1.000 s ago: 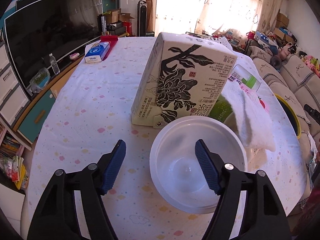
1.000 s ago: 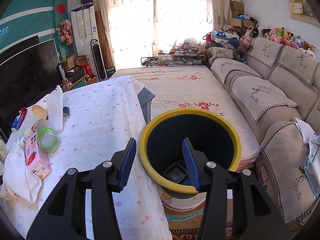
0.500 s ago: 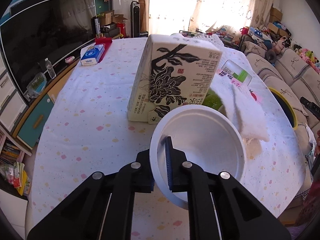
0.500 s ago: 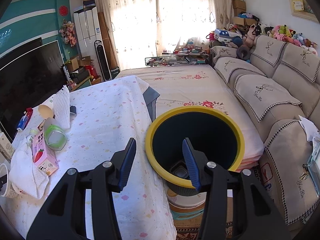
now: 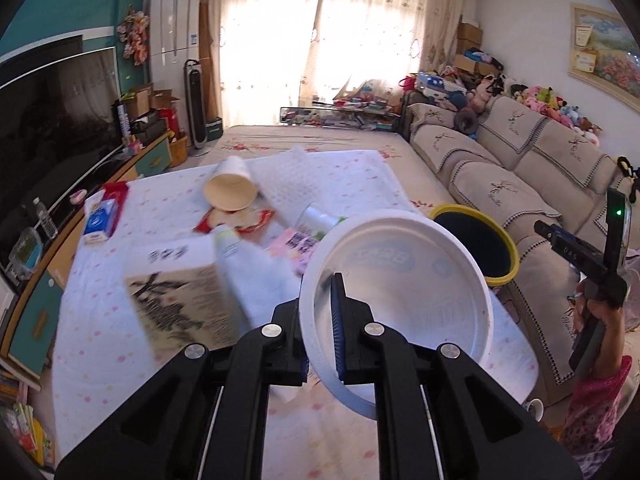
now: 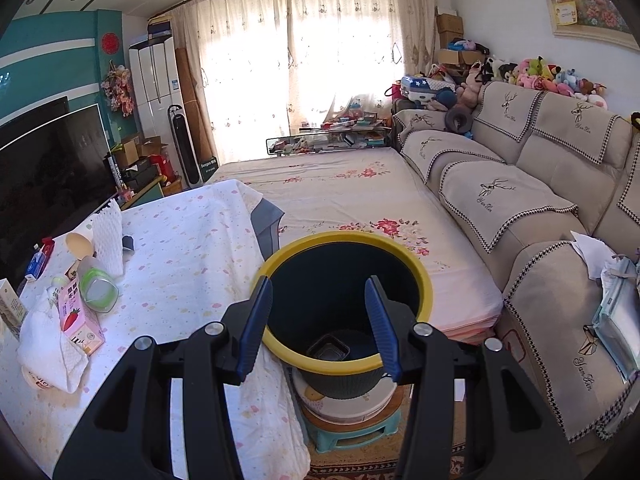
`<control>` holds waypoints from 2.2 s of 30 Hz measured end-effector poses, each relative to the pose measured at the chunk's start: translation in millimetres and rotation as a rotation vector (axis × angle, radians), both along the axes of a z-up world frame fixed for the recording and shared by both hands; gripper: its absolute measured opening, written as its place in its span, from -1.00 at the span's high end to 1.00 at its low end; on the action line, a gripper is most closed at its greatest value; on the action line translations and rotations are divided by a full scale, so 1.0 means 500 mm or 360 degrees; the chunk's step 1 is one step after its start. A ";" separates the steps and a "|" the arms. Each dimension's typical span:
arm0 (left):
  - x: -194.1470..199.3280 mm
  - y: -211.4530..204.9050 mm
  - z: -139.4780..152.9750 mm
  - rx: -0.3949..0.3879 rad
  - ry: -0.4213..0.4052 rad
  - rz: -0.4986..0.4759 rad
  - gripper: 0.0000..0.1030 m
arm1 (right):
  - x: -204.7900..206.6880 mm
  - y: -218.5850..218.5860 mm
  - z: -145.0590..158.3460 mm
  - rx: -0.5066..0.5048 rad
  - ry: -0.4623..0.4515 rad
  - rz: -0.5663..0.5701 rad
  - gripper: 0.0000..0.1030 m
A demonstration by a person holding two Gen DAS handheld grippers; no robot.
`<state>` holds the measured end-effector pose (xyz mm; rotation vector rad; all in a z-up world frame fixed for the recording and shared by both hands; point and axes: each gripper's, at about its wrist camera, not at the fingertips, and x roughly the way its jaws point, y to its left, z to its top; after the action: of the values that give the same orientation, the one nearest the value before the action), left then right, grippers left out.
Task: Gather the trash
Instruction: 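Carry the bowl over the bin and open the left tool, then reach the right tool to the pink strawberry milk carton and grasp it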
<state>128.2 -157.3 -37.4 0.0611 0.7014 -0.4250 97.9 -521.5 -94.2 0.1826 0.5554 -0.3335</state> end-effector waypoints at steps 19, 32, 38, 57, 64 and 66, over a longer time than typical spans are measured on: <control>0.269 -0.632 -0.145 0.0113 0.0286 -0.0380 0.81 | -0.024 -0.179 0.007 0.0011 -0.0015 -0.0103 -0.01; 0.343 -0.690 -0.186 0.0128 0.0343 -0.0337 0.29 | 0.026 -0.218 -0.006 0.0059 -0.0015 -0.0065 -0.10; 0.235 -0.523 -0.089 0.0028 0.0229 -0.0283 0.02 | 0.061 -0.209 -0.006 0.0097 0.0033 0.0016 -0.10; 0.062 0.049 0.083 0.0036 -0.0114 0.0341 -0.26 | 0.183 0.110 0.015 0.0246 0.0133 0.0774 -0.12; 0.026 0.143 0.065 0.0017 -0.0143 0.0329 -0.26 | 0.197 0.285 0.012 0.0176 0.0147 0.1053 -0.12; 0.018 0.167 0.057 -0.0004 -0.0131 0.0341 -0.27 | 0.205 0.329 -0.013 0.0130 0.0217 0.1113 -0.12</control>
<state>137.4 -73.9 -9.1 0.0005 0.6191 -0.2167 200.5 -356.9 -100.8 0.0362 0.7308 0.3592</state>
